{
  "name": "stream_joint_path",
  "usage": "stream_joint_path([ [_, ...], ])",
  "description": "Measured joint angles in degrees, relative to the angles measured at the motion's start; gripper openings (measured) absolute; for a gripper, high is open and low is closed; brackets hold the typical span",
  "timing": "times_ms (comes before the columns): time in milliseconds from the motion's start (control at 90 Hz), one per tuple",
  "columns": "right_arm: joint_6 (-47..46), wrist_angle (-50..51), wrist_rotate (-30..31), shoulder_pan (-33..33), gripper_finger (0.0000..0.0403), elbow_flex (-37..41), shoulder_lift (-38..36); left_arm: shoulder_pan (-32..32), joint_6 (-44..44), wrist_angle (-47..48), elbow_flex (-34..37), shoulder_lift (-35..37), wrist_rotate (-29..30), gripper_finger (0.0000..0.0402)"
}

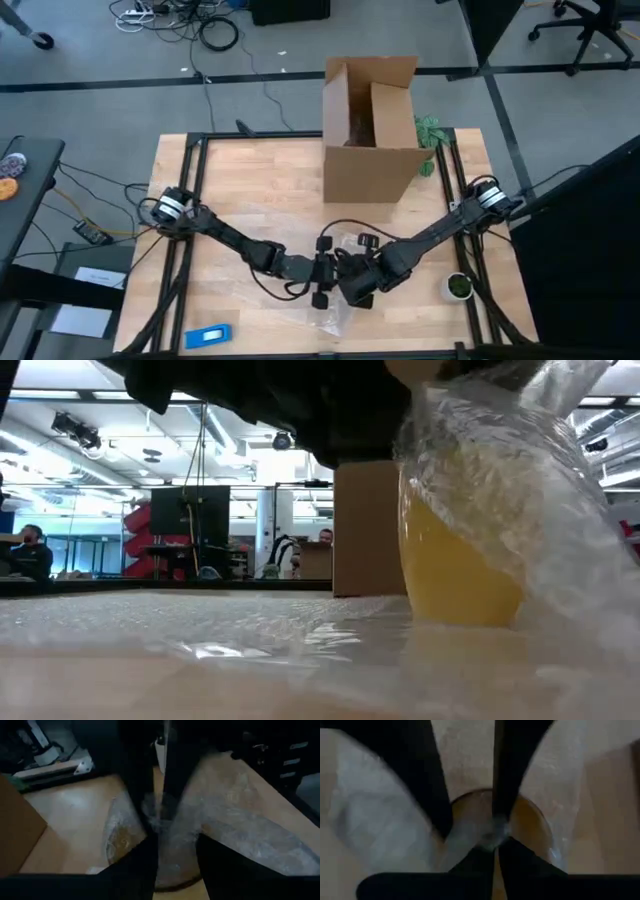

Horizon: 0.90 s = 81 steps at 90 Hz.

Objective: Wrap mug
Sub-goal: Wrap the yellow mug with transparent bubble wrap

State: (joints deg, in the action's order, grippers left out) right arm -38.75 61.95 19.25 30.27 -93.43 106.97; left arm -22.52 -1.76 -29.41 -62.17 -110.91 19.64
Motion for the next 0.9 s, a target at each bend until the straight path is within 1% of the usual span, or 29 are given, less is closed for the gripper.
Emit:
stream_joint_path([
  [78,-2.85,4.10,-0.72,1.68,0.0000,-3.76,-0.17,0.00,0.07,0.13,0.02,0.00,-0.03,0.0115],
  [167,-7.20,5.19,-6.38,4.01,0.0000,-6.07,-0.14,0.02,0.22,0.24,0.03,-0.04,-0.04,0.0115],
  [256,-11.61,5.59,-8.77,5.97,0.0000,-5.07,0.06,0.07,0.28,0.21,0.04,-0.04,-0.03,0.0115],
  [367,-13.59,6.27,-9.80,6.84,0.0000,-2.10,1.52,0.09,0.51,0.11,0.04,-0.04,-0.01,0.0115],
  [400,-13.60,6.21,-9.25,6.75,0.0000,-1.27,1.69,0.11,0.70,0.12,0.07,-0.06,-0.02,0.0115],
  [467,-13.48,6.32,-5.83,6.37,0.0000,-0.17,1.82,0.11,0.90,0.18,0.09,-0.07,-0.02,0.0115],
  [567,-10.81,4.54,-1.68,5.32,0.0000,-0.58,1.78,0.08,0.99,0.39,0.09,-0.07,-0.04,0.0115],
  [722,-4.89,2.56,0.44,4.52,0.0000,-4.55,1.22,-0.04,1.99,0.46,0.13,-0.11,-0.06,0.0115],
  [811,-2.66,2.74,2.17,3.88,0.0000,-4.87,1.35,-0.02,2.01,0.34,0.13,-0.11,-0.04,0.0115],
  [900,-1.52,2.66,2.16,2.61,0.0000,-4.87,2.40,-0.02,1.92,0.23,0.15,-0.13,-0.02,0.0115],
])
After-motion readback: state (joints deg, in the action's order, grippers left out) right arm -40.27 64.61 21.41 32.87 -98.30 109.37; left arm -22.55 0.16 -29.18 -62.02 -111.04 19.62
